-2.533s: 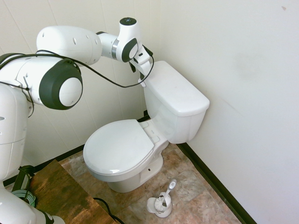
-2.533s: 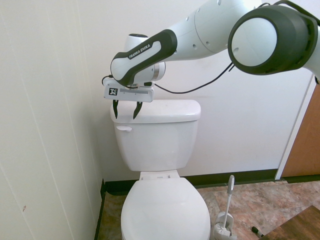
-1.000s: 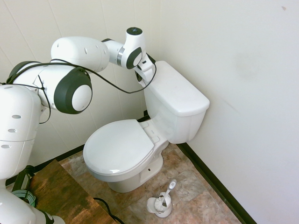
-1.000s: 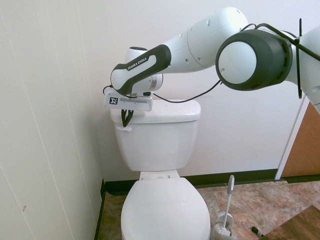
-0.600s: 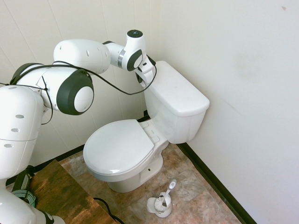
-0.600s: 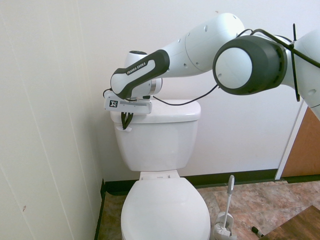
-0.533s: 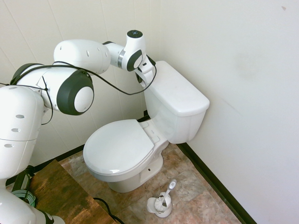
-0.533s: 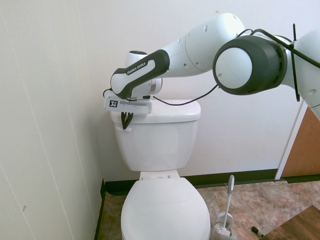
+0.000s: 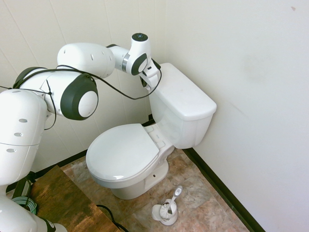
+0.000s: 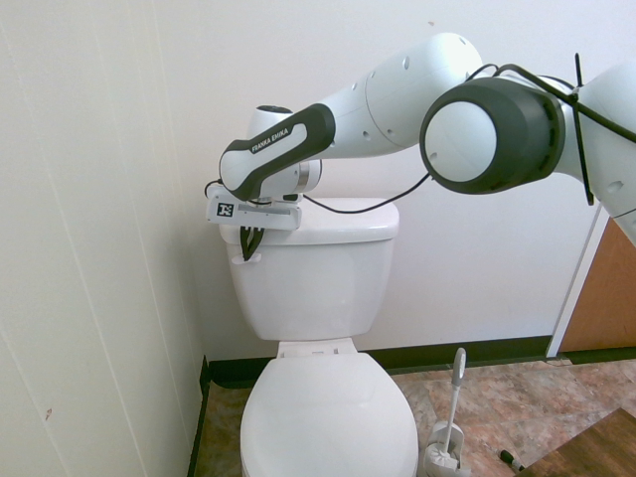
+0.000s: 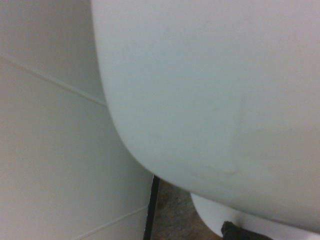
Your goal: Flush the toilet
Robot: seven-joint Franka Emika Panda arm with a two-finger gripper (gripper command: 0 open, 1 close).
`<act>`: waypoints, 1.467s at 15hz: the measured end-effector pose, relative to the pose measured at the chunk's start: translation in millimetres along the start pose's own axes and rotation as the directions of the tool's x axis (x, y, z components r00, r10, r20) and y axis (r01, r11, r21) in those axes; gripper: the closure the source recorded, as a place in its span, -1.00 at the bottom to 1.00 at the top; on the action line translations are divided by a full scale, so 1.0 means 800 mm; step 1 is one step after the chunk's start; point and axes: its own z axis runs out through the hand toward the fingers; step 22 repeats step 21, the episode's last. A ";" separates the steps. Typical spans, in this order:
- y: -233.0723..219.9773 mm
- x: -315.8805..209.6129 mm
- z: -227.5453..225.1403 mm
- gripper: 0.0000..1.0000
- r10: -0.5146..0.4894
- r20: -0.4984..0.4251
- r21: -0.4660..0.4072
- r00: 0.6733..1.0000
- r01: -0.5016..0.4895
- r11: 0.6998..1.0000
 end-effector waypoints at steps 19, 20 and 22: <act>-0.013 -0.031 -0.107 1.00 -0.007 -0.089 0.022 0.996 0.009 1.000; -0.010 -0.032 -0.119 1.00 -0.009 -0.092 0.014 0.996 0.010 1.000; -0.007 -0.033 -0.128 1.00 -0.009 -0.094 0.012 0.996 0.010 1.000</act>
